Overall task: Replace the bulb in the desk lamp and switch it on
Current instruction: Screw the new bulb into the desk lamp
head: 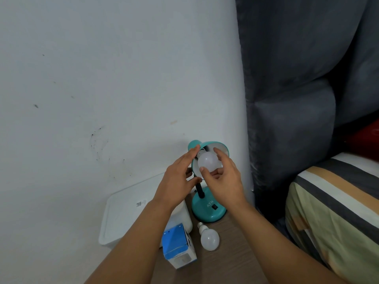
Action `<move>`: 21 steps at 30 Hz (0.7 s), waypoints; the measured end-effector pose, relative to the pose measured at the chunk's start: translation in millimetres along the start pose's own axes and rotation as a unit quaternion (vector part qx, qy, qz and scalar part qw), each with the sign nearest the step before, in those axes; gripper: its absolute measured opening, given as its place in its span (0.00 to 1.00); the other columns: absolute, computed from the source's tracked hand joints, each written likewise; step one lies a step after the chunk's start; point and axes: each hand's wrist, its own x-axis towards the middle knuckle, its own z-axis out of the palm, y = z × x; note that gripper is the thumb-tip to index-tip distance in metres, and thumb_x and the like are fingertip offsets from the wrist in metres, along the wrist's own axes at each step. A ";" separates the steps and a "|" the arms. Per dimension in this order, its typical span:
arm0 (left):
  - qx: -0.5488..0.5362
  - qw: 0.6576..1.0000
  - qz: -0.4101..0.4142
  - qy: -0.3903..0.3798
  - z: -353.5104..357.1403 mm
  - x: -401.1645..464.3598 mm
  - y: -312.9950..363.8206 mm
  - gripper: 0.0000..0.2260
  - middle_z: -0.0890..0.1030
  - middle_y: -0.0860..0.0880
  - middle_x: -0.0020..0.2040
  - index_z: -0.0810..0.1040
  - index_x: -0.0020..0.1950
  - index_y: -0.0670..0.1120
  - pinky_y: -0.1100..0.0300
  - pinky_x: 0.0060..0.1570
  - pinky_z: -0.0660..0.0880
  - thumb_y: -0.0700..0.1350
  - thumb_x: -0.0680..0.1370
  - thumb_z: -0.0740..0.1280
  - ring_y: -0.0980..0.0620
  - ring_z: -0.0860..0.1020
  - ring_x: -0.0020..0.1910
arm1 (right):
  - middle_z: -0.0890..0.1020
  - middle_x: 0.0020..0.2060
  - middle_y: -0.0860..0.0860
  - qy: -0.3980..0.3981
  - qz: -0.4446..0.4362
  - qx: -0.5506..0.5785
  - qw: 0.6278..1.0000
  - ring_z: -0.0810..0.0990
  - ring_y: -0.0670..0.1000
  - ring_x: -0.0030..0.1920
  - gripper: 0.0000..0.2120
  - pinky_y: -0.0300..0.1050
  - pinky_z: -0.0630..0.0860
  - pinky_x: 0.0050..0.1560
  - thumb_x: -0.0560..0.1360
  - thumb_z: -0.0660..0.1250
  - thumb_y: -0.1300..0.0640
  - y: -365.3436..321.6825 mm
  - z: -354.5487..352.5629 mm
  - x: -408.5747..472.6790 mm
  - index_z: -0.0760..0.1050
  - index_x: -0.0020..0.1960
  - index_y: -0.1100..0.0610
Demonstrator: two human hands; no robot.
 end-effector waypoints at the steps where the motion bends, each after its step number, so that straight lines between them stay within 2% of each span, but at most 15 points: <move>1: -0.002 1.000 0.001 0.001 0.0 0.1 0.3 0.41 0.73 0.56 0.71 0.59 0.75 0.70 0.66 0.61 0.76 0.36 0.75 0.74 0.54 0.80 0.60 | 0.73 0.61 0.45 -0.008 -0.007 -0.001 1.000 0.80 0.44 0.48 0.30 0.29 0.77 0.46 0.73 0.72 0.50 0.0 -0.1 -0.6 0.64 0.72 0.43; 4: -0.002 1.000 0.004 0.000 0.2 0.1 0.4 0.41 0.73 0.56 0.70 0.59 0.75 0.70 0.65 0.62 0.76 0.37 0.75 0.75 0.54 0.80 0.61 | 0.73 0.61 0.46 -0.008 0.004 -0.013 1.000 0.80 0.41 0.45 0.30 0.23 0.74 0.42 0.73 0.72 0.52 1.1 -0.2 0.6 0.65 0.72 0.47; 7: 0.000 1.000 0.000 -0.002 0.1 0.3 -0.3 0.41 0.73 0.56 0.71 0.59 0.75 0.69 0.64 0.62 0.76 0.37 0.75 0.75 0.55 0.80 0.60 | 0.74 0.62 0.48 0.021 0.032 -0.027 0.999 0.80 0.43 0.43 0.28 0.27 0.72 0.41 0.73 0.71 0.47 0.2 0.4 3.6 0.68 0.70 0.50; 9: 0.004 1.000 -0.002 -0.002 -0.1 0.4 -0.9 0.41 0.73 0.56 0.72 0.59 0.76 0.69 0.65 0.62 0.76 0.38 0.75 0.75 0.56 0.80 0.60 | 0.73 0.63 0.47 0.028 0.036 -0.020 0.999 0.80 0.45 0.46 0.29 0.31 0.74 0.44 0.73 0.71 0.45 -0.7 0.8 4.1 0.66 0.71 0.49; 11: 0.006 1.000 -0.002 -0.002 0.1 0.6 -1.2 0.41 0.72 0.57 0.72 0.59 0.75 0.69 0.66 0.61 0.76 0.38 0.75 0.75 0.56 0.80 0.60 | 0.73 0.64 0.47 0.027 0.021 0.002 0.999 0.80 0.48 0.51 0.31 0.39 0.79 0.51 0.74 0.71 0.46 -0.9 1.0 2.7 0.62 0.72 0.45; 13: 0.006 1.000 0.000 -0.002 0.4 0.8 -1.6 0.40 0.73 0.56 0.72 0.59 0.76 0.69 0.66 0.62 0.76 0.38 0.75 0.75 0.56 0.80 0.61 | 0.72 0.64 0.46 0.024 -0.007 0.009 1.000 0.80 0.51 0.54 0.27 0.46 0.81 0.55 0.75 0.70 0.49 -1.2 1.4 1.3 0.64 0.71 0.42; 15: 0.008 1.000 0.001 -0.001 0.5 1.1 -1.9 0.40 0.73 0.56 0.71 0.59 0.76 0.67 0.66 0.62 0.76 0.38 0.75 0.75 0.56 0.80 0.61 | 0.72 0.62 0.46 0.024 -0.017 0.008 1.000 0.80 0.51 0.54 0.24 0.48 0.81 0.55 0.76 0.69 0.51 -2.5 1.9 1.4 0.67 0.69 0.44; 19: 0.013 1.000 0.002 -0.002 -0.2 1.1 -2.3 0.41 0.73 0.56 0.71 0.59 0.76 0.68 0.69 0.60 0.75 0.37 0.75 0.75 0.55 0.80 0.61 | 0.72 0.62 0.47 0.017 -0.005 -0.006 1.000 0.81 0.44 0.45 0.30 0.37 0.80 0.50 0.73 0.72 0.52 -5.2 1.7 2.6 0.65 0.72 0.47; 21: 0.019 1.000 0.000 -0.001 -1.1 0.8 -1.6 0.42 0.73 0.56 0.72 0.58 0.75 0.70 0.71 0.59 0.74 0.38 0.75 0.75 0.55 0.80 0.61 | 0.74 0.61 0.47 0.020 0.007 -0.014 1.000 0.80 0.44 0.43 0.28 0.34 0.79 0.47 0.73 0.72 0.52 -6.1 1.3 3.5 0.66 0.71 0.48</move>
